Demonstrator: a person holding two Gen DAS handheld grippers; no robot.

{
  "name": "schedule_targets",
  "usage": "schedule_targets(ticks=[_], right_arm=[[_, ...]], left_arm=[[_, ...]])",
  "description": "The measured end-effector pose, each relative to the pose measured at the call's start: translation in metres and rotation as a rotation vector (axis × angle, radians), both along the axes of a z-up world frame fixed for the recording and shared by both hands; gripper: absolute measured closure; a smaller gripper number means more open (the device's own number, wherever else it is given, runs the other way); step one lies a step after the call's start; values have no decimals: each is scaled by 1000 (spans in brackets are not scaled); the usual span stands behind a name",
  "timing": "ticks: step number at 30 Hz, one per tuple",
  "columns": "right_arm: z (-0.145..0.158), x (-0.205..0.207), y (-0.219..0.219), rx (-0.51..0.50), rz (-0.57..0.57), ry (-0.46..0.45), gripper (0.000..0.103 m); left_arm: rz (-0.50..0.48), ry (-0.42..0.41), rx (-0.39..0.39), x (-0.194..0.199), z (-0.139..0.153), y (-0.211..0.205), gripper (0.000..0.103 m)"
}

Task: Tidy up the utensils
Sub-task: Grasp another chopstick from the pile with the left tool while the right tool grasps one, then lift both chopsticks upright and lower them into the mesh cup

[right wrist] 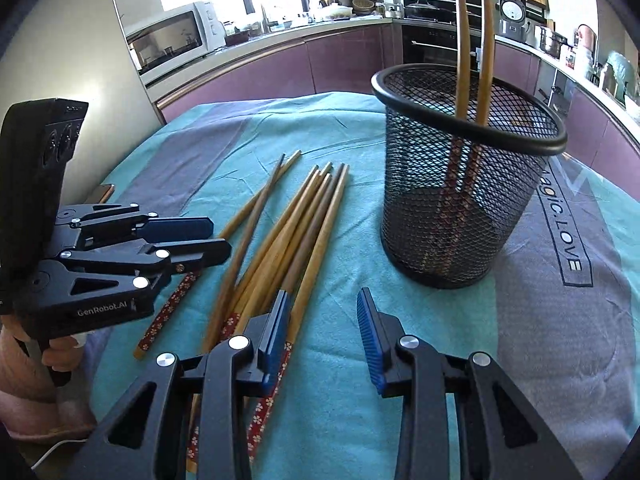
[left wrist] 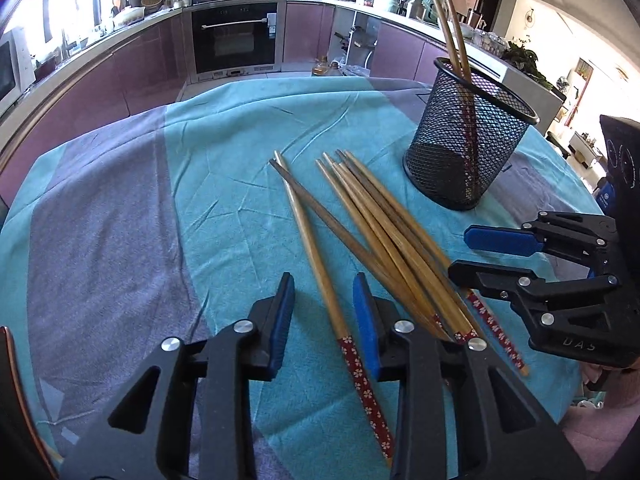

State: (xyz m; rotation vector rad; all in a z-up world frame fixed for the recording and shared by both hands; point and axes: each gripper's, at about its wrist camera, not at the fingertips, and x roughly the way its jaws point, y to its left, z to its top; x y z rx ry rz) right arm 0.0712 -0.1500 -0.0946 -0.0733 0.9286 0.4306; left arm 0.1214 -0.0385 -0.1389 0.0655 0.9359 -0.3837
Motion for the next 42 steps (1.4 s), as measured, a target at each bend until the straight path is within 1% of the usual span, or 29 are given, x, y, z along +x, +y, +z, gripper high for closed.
schedule_targets(ticks=[1,4,8,16,17,20,23,27,35,42], right_arm=[[0,-1,-1,-1,-4,1,74],[-1,-2,-2,-3,-9,3,76],[-1,-1,2,-30,-7,-10,75],[-2,11,12,-48,-12,-23,76],[-2,13,12,-49,-17,-24,77],[-2,17,11,-38,-29,-20,85],[-2,18,7,-12,-41,-11,93],[-2,17,1,20,-57,-5,97],[7,9,-9,90,-62,-15,97],[12,3,-12,105,-44,-19,97]], left_arm=[[5,2,5,1,0,0,80],[9,8,6,2,1,4,83],[15,6,19,2,0,2,82],[41,7,35,23,0,-4,82],[45,7,36,27,0,-6,82],[65,8,40,30,0,-6,91],[89,19,13,31,1,-2,94],[125,21,-9,28,1,8,95],[180,17,-58,14,5,28,95],[222,-11,-116,4,15,41,95]])
